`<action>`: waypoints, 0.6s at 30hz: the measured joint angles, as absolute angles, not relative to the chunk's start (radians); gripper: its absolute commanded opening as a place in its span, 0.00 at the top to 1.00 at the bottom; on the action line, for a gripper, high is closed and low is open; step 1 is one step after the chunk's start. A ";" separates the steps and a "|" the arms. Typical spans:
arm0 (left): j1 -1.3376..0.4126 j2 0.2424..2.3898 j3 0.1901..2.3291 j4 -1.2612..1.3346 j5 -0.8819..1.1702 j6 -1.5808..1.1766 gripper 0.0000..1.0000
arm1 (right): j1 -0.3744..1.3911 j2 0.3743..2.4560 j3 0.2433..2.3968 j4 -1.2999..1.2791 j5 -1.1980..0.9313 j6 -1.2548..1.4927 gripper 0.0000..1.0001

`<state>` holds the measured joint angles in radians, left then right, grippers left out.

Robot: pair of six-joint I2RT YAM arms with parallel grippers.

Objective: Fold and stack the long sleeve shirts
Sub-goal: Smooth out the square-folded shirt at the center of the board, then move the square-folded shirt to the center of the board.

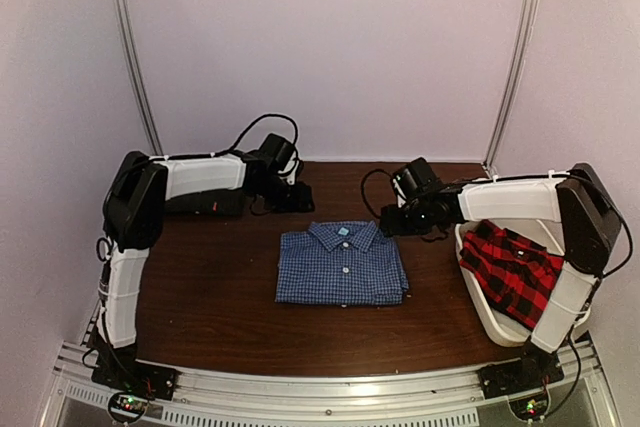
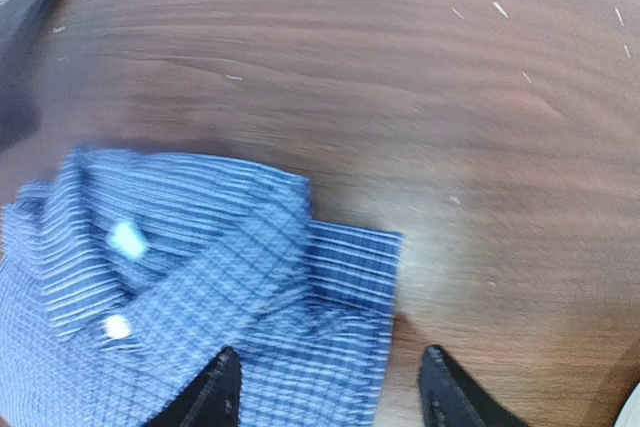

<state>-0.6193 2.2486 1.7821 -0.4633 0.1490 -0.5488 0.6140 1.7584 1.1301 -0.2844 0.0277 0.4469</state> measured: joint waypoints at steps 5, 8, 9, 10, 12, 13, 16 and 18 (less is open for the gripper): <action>-0.559 2.067 1.618 -0.430 0.138 -0.575 0.24 | 0.706 1.737 1.174 -0.262 -0.006 0.452 0.20; -0.522 1.965 1.519 -0.382 0.140 -0.598 0.22 | 0.770 1.744 1.195 -0.234 -0.066 0.455 0.16; -0.508 1.930 1.476 -0.358 0.142 -0.607 0.22 | 0.788 1.752 1.206 -0.223 -0.086 0.459 0.13; -0.494 1.900 1.434 -0.341 0.144 -0.617 0.21 | 0.803 1.762 1.216 -0.208 -0.104 0.462 0.11; -0.468 1.853 1.348 -0.312 0.146 -0.636 0.20 | 0.833 1.787 1.235 -0.190 -0.138 0.470 0.04; -0.455 1.835 1.308 -0.303 0.146 -0.646 0.20 | 0.846 1.802 1.246 -0.181 -0.153 0.474 0.02; -0.418 1.803 1.199 -0.276 0.146 -0.674 0.20 | 0.871 1.842 1.260 -0.157 -0.191 0.481 0.00; -0.395 1.785 1.137 -0.261 0.146 -0.694 0.20 | 0.880 1.858 1.260 -0.155 -0.206 0.483 0.00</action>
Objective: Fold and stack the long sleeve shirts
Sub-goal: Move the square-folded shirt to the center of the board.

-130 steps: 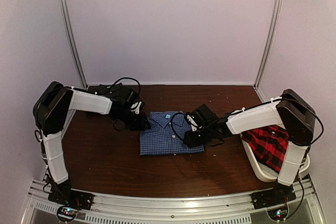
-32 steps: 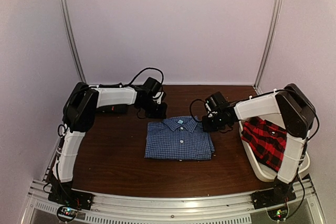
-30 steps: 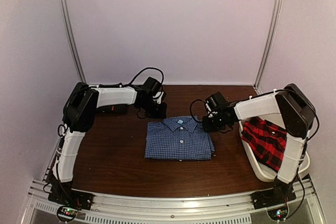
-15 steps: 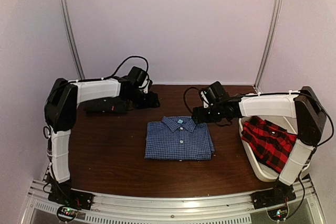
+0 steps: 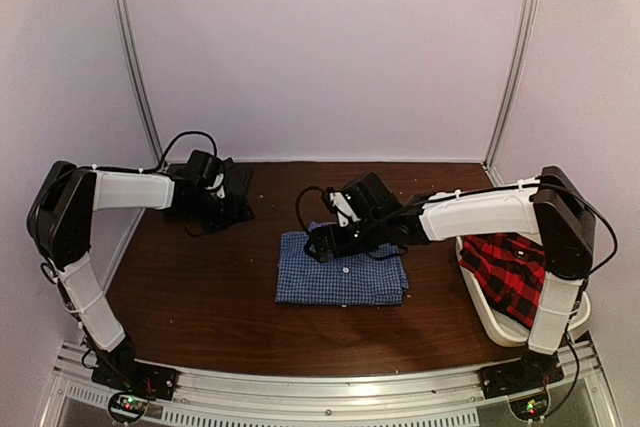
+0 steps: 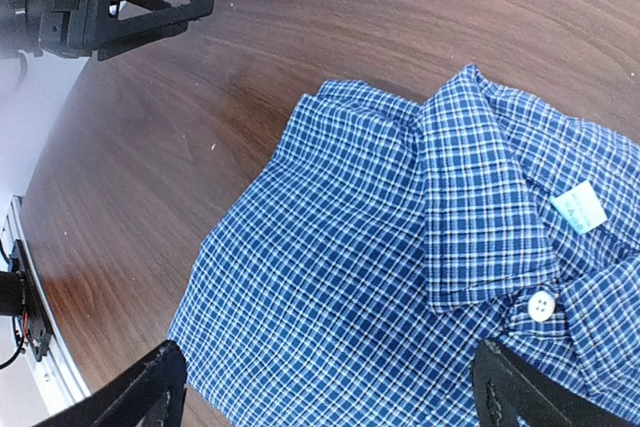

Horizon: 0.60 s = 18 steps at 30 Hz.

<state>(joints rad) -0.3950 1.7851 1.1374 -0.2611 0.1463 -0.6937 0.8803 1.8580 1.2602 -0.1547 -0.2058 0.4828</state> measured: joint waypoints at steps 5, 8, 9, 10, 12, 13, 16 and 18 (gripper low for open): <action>-0.326 1.740 1.018 -0.207 0.152 -0.758 0.20 | 0.892 1.871 1.261 -0.152 -0.218 0.487 0.00; -0.282 1.726 0.974 -0.146 0.155 -0.807 0.21 | 0.892 1.870 1.260 -0.151 -0.216 0.487 0.00; -0.265 1.723 0.957 -0.122 0.157 -0.826 0.22 | 0.892 1.866 1.258 -0.151 -0.213 0.487 0.00; -0.245 1.722 0.939 -0.094 0.160 -0.848 0.23 | 0.892 1.860 1.254 -0.152 -0.208 0.487 0.00; -0.213 1.722 0.915 -0.054 0.165 -0.879 0.24 | 0.892 1.835 1.237 -0.152 -0.200 0.487 0.00; -0.199 1.723 0.907 -0.038 0.167 -0.895 0.26 | 0.892 1.821 1.227 -0.152 -0.195 0.486 0.00; -0.169 1.737 0.908 0.011 0.174 -0.928 0.31 | 0.892 1.768 1.196 -0.154 -0.173 0.486 0.00; -0.160 1.766 0.931 0.039 0.177 -0.944 0.39 | 0.892 1.734 1.182 -0.154 -0.155 0.486 0.00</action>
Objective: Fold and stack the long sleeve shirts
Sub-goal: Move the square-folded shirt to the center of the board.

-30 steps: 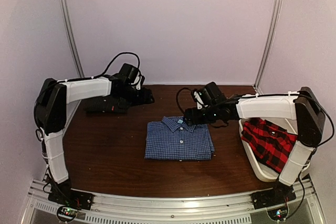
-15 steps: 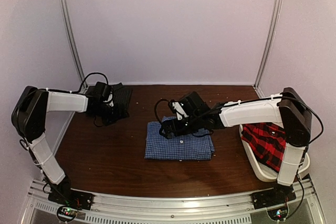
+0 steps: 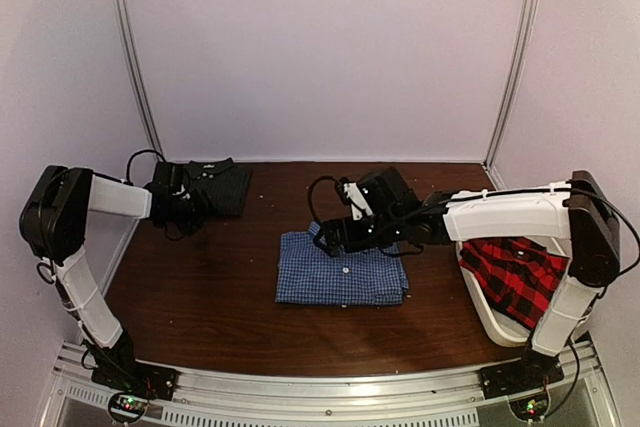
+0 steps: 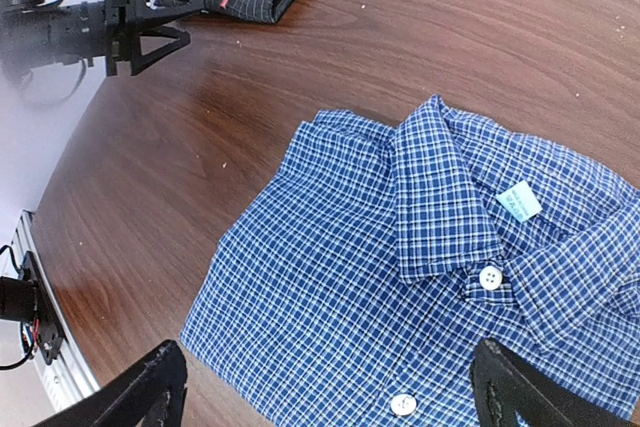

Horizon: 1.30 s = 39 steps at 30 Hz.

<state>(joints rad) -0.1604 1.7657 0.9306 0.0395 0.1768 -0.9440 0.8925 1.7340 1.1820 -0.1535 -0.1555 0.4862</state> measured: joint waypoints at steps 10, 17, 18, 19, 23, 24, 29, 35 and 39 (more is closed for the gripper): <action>-0.159 1.942 1.074 0.102 0.175 -0.991 0.54 | 0.892 1.604 1.119 -0.171 -0.081 0.485 0.00; -0.159 2.010 1.116 0.121 0.176 -1.010 0.65 | 0.892 1.521 1.088 -0.192 -0.031 0.477 0.00; -0.159 2.016 1.121 0.123 0.176 -1.011 0.69 | 0.892 1.511 1.085 -0.194 -0.023 0.477 0.00; -0.159 2.022 1.126 0.126 0.176 -1.012 0.72 | 0.892 1.502 1.085 -0.196 -0.017 0.477 0.00; -0.159 2.046 1.145 0.128 0.175 -1.012 0.92 | 0.891 1.470 1.068 -0.199 0.007 0.476 0.00; -0.159 2.051 1.150 0.127 0.176 -1.010 0.95 | 0.891 1.463 1.064 -0.200 0.011 0.475 0.00; -0.159 2.058 1.155 0.123 0.176 -0.996 1.00 | 0.891 1.436 1.043 -0.203 0.034 0.474 0.00; -0.159 1.987 1.071 0.115 0.177 -0.992 1.00 | 0.889 1.411 1.021 -0.206 0.049 0.469 0.00; -0.159 1.859 0.942 0.098 0.181 -0.994 1.00 | 0.886 1.411 1.020 -0.205 0.050 0.465 0.00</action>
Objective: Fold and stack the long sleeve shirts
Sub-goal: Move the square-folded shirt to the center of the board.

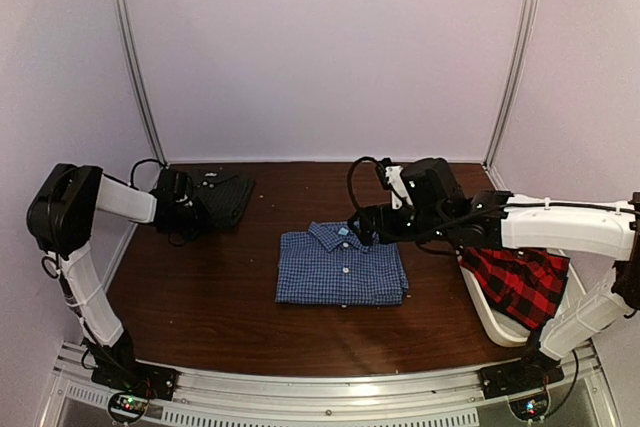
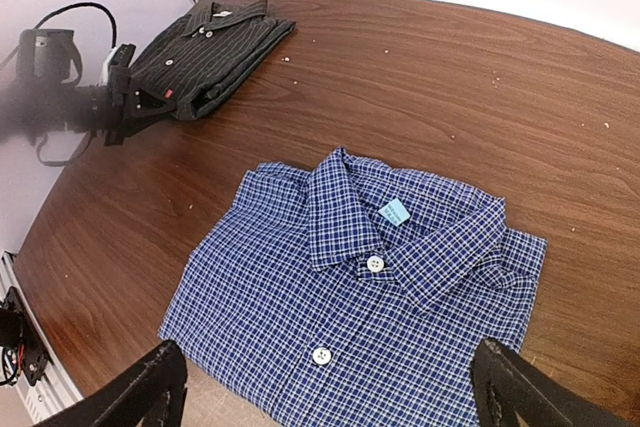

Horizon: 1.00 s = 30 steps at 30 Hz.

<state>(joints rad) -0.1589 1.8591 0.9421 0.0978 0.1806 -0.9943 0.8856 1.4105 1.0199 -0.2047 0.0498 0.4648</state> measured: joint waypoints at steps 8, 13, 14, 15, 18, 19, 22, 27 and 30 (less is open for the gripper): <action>-0.219 1.555 0.623 0.085 0.169 -1.055 1.00 | 0.882 1.410 1.003 -0.189 0.047 0.448 0.00; -0.354 1.383 0.499 0.027 0.125 -1.124 1.00 | 0.876 1.406 0.990 -0.178 0.035 0.443 0.00; -0.385 1.325 0.466 0.015 0.110 -1.149 1.00 | 0.875 1.406 0.988 -0.176 0.030 0.440 0.00; -0.408 1.311 0.460 0.009 0.109 -1.155 1.00 | 0.875 1.406 0.987 -0.175 0.026 0.440 0.00; -0.474 1.222 0.418 -0.028 0.094 -1.198 1.00 | 0.873 1.405 0.986 -0.163 0.018 0.436 0.00; -0.488 1.207 0.411 -0.036 0.091 -1.205 1.00 | 0.873 1.405 0.985 -0.160 0.017 0.434 0.00; -0.529 1.190 0.408 -0.076 0.084 -1.222 1.00 | 0.873 1.405 0.984 -0.159 0.014 0.430 0.00; -0.582 1.195 0.405 -0.100 0.081 -1.237 1.00 | 0.873 1.407 0.984 -0.149 0.006 0.429 0.00; -0.622 1.219 0.407 -0.102 0.082 -1.242 1.00 | 0.873 1.413 0.983 -0.144 0.004 0.430 0.00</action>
<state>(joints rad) -0.6224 1.2186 0.4072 -0.1024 0.0818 -1.2419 0.8726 1.4128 0.9833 -0.1444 0.0040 0.4297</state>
